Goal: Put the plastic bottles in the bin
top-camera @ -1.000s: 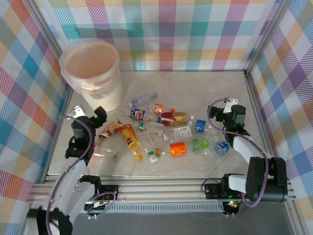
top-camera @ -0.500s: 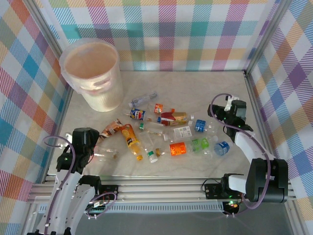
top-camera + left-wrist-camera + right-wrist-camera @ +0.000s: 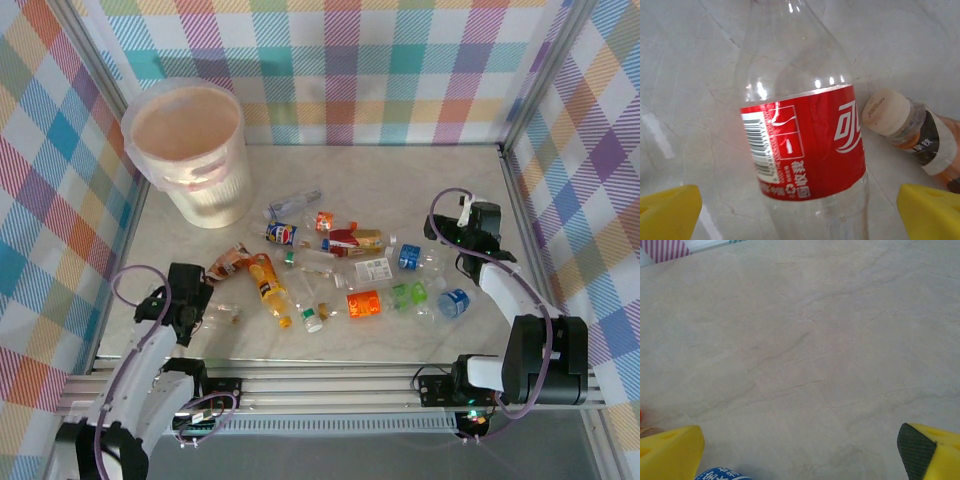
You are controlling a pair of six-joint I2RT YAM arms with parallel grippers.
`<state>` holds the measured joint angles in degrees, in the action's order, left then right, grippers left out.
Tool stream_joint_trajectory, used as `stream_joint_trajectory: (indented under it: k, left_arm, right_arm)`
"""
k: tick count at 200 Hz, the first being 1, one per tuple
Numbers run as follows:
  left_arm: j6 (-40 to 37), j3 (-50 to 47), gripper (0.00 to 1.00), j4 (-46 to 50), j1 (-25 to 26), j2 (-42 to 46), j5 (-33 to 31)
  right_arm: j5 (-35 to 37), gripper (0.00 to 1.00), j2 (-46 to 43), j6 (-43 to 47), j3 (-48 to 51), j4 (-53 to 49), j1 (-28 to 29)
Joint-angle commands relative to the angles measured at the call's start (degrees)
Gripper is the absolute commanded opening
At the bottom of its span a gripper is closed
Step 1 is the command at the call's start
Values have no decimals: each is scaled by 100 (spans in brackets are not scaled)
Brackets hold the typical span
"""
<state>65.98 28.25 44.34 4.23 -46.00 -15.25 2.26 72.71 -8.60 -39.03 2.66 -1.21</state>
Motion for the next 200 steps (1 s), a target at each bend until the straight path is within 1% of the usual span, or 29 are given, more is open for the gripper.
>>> stream_joint_trajectory:
  k: [1,30,64,93,127,150,176,200]
  left_arm:
    - [-213,-55,100,-425,-210,-264,65]
    - [-273,-117,100,-655,-391,-671,173]
    - [-237,-243,93,-910,-514,-914,247]
    - [-132,-396,83,-1184,-607,-1061,366]
    - [-23,-461,69,-1331,-632,-1054,400]
    - [-10,-379,62,-1249,-634,-936,349]
    - [2,-207,50,-1013,-633,-711,247]
    - [10,29,44,-671,-634,-374,122]
  right_arm:
    - [91,100,24,-54,-161,-37,38]
    - [113,100,33,-37,-176,-39,47]
    - [125,100,75,-24,-198,-38,57]
    - [142,100,134,-23,-216,-15,57]
    - [145,100,173,-51,-237,-33,60]
    - [161,100,156,-45,-229,-30,60]
    - [169,100,156,-50,-229,-29,63]
    - [174,100,156,-52,-230,-37,62]
